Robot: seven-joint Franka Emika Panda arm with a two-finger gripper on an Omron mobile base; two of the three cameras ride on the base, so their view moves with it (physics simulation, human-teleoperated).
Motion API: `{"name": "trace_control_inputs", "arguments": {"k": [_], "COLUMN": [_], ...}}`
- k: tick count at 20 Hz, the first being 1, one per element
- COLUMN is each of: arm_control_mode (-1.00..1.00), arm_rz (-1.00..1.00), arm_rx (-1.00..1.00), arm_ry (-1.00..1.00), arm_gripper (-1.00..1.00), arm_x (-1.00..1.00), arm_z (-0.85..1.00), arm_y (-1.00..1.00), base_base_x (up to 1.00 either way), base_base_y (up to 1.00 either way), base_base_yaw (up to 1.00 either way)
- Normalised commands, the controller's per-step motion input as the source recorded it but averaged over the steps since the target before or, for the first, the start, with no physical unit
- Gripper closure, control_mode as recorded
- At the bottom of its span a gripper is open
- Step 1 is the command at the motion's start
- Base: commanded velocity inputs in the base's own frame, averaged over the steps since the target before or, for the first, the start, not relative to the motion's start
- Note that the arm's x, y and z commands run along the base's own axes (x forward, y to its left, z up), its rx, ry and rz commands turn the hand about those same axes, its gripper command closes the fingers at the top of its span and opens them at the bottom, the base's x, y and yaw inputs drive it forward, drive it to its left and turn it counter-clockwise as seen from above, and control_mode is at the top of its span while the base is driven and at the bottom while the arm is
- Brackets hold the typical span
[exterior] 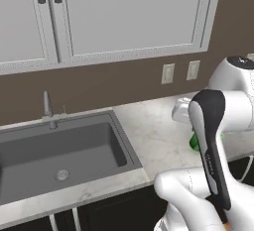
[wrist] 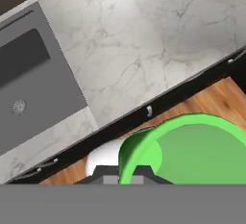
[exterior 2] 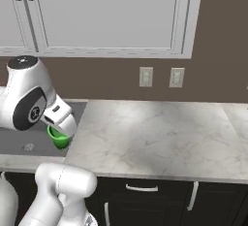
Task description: Pick the cup and bowl from the counter and place them on the counter next to the sink.
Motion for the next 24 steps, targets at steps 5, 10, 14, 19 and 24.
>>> {"name": "trace_control_inputs", "arguments": {"k": [5,10,14,19,24], "arm_control_mode": [-1.0,-1.0,-1.0,-1.0,-1.0], "arm_rz": [0.0,0.0,0.0,0.0,0.0], "arm_rx": [0.05,0.01,-0.04,-0.1,-0.04], "arm_ry": [-0.12,-0.07,0.0,0.0,0.01], "arm_gripper": [1.0,1.0,1.0,1.0,1.0], "arm_x": [0.42,0.32,0.24,0.32,0.37], "arm_z": [-0.35,-0.28,-0.02,-0.01,-0.16], "arm_y": [0.0,0.0,0.07,0.08,0.08], "base_base_x": [0.0,0.0,0.0,0.0,0.0], "base_base_y": [0.0,0.0,0.0,0.0,0.0], "base_base_yaw": [0.0,0.0,0.0,0.0,0.0]}}
